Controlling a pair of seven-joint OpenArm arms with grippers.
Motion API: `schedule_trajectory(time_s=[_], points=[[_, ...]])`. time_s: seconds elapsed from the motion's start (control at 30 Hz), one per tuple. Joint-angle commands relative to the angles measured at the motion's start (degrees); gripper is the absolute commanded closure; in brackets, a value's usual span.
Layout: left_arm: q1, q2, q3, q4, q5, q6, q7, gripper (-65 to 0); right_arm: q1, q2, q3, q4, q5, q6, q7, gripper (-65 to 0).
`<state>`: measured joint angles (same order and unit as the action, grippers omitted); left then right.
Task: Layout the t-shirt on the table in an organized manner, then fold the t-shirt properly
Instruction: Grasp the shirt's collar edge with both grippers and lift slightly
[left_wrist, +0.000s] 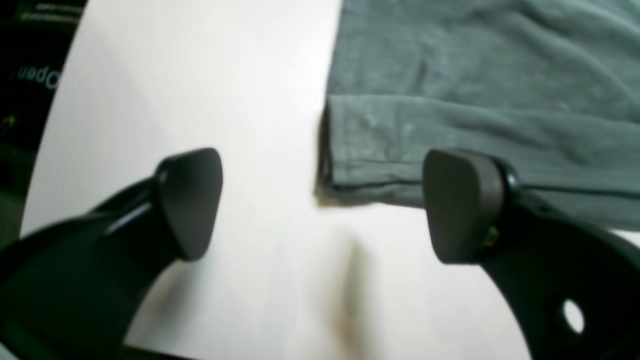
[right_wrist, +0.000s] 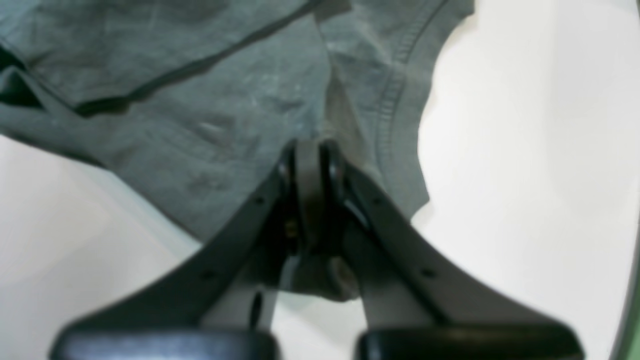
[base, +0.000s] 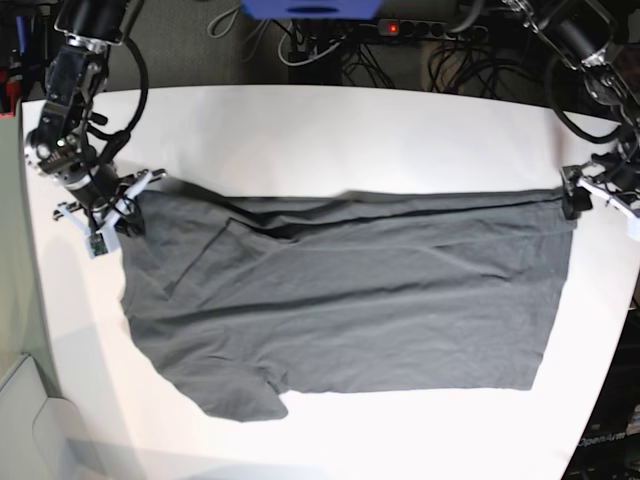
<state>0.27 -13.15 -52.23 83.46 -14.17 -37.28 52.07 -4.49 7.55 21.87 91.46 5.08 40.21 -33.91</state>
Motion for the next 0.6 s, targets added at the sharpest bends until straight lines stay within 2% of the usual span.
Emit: schedule_trajectory(time_s=[0.0,0.13,0.27,0.57], points=[[-0.8,-1.1,-0.1,0.8,-0.6,0.2,-1.2,-61.8,0.8,0.4,0.2,1.2,0.7,-0.2,1.0,0.0],[-1.1,-1.1,1.6,-0.5,1.6,0.2,-1.5,-61.8,0.9,0.1,0.1,1.2,0.7,-0.2,0.9,0.0],[-1.0,-0.8,3.7,-2.9,4.0,0.2,-5.4,-61.7,0.9,0.1,0.0,1.2,0.7,-0.2,0.9,0.0],[-0.9,-0.8,5.2,-5.2,4.5,0.2,-6.8,-61.7,1.0,0.1,0.0,1.1,0.7,-0.2,0.9,0.0]])
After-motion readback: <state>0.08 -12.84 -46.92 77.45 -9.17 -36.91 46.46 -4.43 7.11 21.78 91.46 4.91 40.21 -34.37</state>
